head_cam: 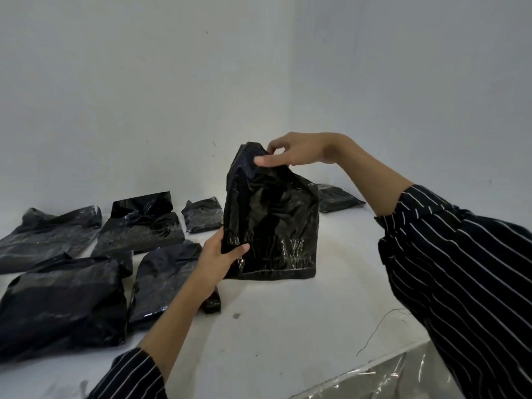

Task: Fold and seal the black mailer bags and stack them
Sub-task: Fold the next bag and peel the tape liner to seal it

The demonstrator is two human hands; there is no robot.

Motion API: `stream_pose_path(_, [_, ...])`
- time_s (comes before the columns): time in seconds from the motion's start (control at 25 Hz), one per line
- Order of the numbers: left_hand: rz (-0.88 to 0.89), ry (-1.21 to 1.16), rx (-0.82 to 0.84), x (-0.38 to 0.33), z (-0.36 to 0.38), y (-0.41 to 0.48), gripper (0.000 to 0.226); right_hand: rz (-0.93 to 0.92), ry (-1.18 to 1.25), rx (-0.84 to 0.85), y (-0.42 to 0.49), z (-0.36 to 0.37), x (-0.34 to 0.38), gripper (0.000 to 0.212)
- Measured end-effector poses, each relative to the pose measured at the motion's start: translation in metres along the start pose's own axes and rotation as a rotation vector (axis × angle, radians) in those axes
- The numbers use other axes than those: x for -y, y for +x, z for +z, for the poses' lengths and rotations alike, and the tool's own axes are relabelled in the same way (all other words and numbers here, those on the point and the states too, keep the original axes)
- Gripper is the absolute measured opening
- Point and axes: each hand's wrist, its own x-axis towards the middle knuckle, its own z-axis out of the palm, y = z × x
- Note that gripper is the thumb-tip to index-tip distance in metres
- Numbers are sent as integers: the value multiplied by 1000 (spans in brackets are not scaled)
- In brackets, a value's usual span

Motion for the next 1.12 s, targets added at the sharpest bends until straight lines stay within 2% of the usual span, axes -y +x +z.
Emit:
stream_pose_path(0.08, [-29, -7, 68, -1, -10, 2, 41, 47, -86, 135, -3, -6, -8, 66])
stream_pose_path(0.16, [-59, -16, 120, -2, -17, 4, 43, 71, -123, 175, -3, -9, -15, 66])
stream_pose_path(0.28, [-115, -37, 111, -1, -25, 5, 43, -6, 16, 164, -5, -12, -21, 31])
stream_pose_path(0.32, [-130, -47, 103, -1, -27, 5, 42, -41, 70, 172, -6, -12, -21, 26])
stream_pose_path(0.4, [-147, -59, 92, 1, -32, 4, 41, -45, 64, 194, -7, -12, -22, 33])
stream_pose_path(0.52, [-155, -85, 100, 1, -36, 2, 41, 61, -165, 186, -6, -11, -26, 54])
stream_pose_path(0.6, [-155, -87, 112, 1, -37, 3, 41, 83, -259, 99, -4, -11, -33, 53])
stream_pose_path(0.72, [-160, -115, 93, 1, -35, 4, 40, 21, -324, -306, -1, -7, -50, 55])
stream_pose_path(0.8, [-166, -150, 76, 1, -34, 6, 38, -3, -99, -530, -1, 2, -67, 54])
stream_pose_path(0.88, [-181, -179, 58, 1, -31, 7, 33, -24, 236, -590, -6, 13, -81, 52])
stream_pose_path(0.96, [-194, -194, 43, 1, -28, 9, 28, -10, 504, -526, -9, 22, -91, 51])
stream_pose_path(1.12, [-182, -217, 44, 0, -19, 13, 25, 253, 767, -171, -7, 35, -100, 56])
